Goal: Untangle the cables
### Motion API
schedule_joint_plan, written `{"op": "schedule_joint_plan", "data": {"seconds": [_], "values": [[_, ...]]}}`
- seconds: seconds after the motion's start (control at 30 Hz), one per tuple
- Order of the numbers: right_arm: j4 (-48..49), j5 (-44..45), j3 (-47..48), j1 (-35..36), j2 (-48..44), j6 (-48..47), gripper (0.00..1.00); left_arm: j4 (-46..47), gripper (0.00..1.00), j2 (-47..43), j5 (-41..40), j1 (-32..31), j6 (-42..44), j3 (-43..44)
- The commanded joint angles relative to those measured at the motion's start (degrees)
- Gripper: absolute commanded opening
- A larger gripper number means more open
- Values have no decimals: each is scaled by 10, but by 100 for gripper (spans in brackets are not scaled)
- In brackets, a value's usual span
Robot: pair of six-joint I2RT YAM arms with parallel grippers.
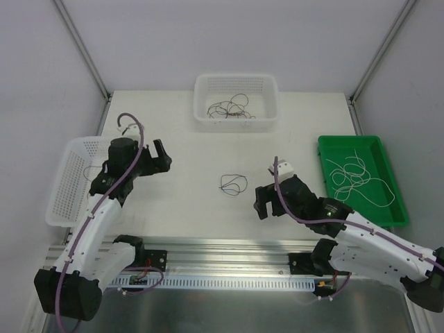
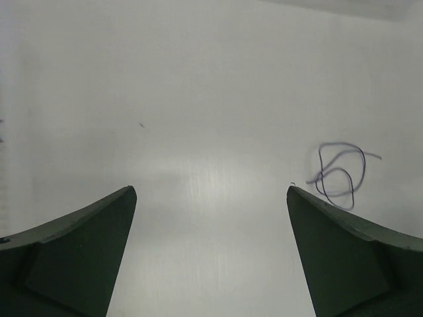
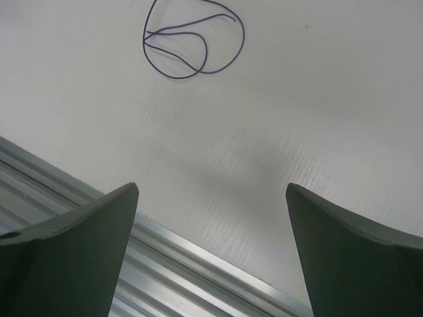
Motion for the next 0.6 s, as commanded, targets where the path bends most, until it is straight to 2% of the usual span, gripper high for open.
{"op": "schedule_joint_plan", "data": {"seconds": [0.0, 0.03, 0.07, 0.17, 0.4, 0.57], "values": [[-20, 48, -11, 1, -36, 30, 99, 9, 99, 28, 40, -96, -37, -1], [-24, 58, -14, 1, -45, 32, 97, 9, 99, 40, 29, -121, -38, 4], [-28, 62, -17, 0, -61, 34, 97, 10, 99, 68, 17, -173, -38, 9], [-43, 77, -28, 1, -93, 39, 97, 15, 99, 137, -23, -249, -57, 39], [-79, 103, -39, 1, -148, 47, 97, 21, 96, 298, -119, -344, -161, 128], [-101, 111, -43, 0, -183, 46, 97, 27, 92, 392, -178, -381, -216, 167]]}}
